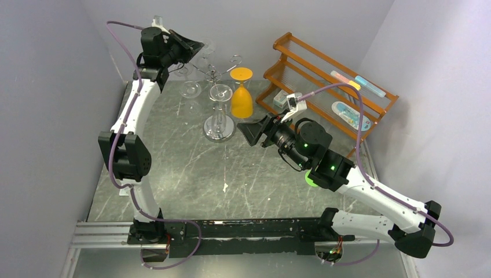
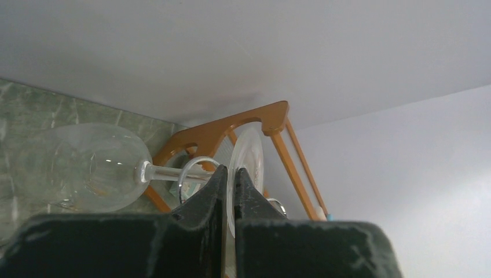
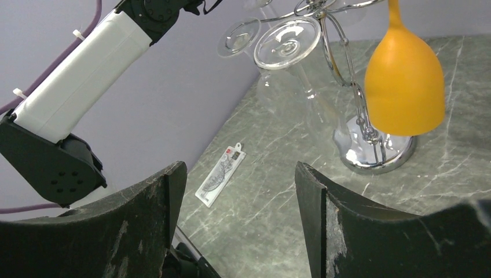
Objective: Place the wine glass upside down on the wine glass rack
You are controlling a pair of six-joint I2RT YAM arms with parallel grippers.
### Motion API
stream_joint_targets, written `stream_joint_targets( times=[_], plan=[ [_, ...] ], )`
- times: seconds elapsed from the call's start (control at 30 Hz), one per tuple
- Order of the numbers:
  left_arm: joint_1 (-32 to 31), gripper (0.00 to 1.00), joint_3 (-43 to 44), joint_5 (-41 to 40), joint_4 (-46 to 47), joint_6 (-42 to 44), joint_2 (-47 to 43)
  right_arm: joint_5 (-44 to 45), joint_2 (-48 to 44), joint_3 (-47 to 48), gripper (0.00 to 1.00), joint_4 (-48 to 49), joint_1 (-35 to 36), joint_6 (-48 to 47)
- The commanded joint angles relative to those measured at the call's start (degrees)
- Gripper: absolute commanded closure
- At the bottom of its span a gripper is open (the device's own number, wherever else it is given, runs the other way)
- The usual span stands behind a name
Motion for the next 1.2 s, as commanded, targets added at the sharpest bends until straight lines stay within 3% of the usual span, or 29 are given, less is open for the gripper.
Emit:
stream_joint_targets(
  times=[0.0,0.13,0.4,0.73,1.17],
  plan=[
    [0.4,0.95,2.5,-3.9,-1.3,5.5,-1.5,1.3,-0.6,-0.8,0.28,0.9,-0.2,0.0],
    [0.5,0.94,5.2,-6.3,-7.2,11.0,-1.3,0.9,-0.7,-1.2,0.28,0.9,-0.2,0.4],
    [0.5,0.75,6.2,-6.0,-9.7,12.9,-1.0,0.3,-0.2,-0.9,0.28,2.1,-0.1,1.2],
    [0.6,0.68,8.4,-11.4,-14.4,15.9,-2.2,2.0,-1.3,-1.1,0.28,1.4,-0.2,1.3],
    [0.6,0.43,5.8,-15.1,-15.0,27.7,-10.5,11.8,0.8,-2.0,0.27,-3.9,-0.1,0.2]
  ],
)
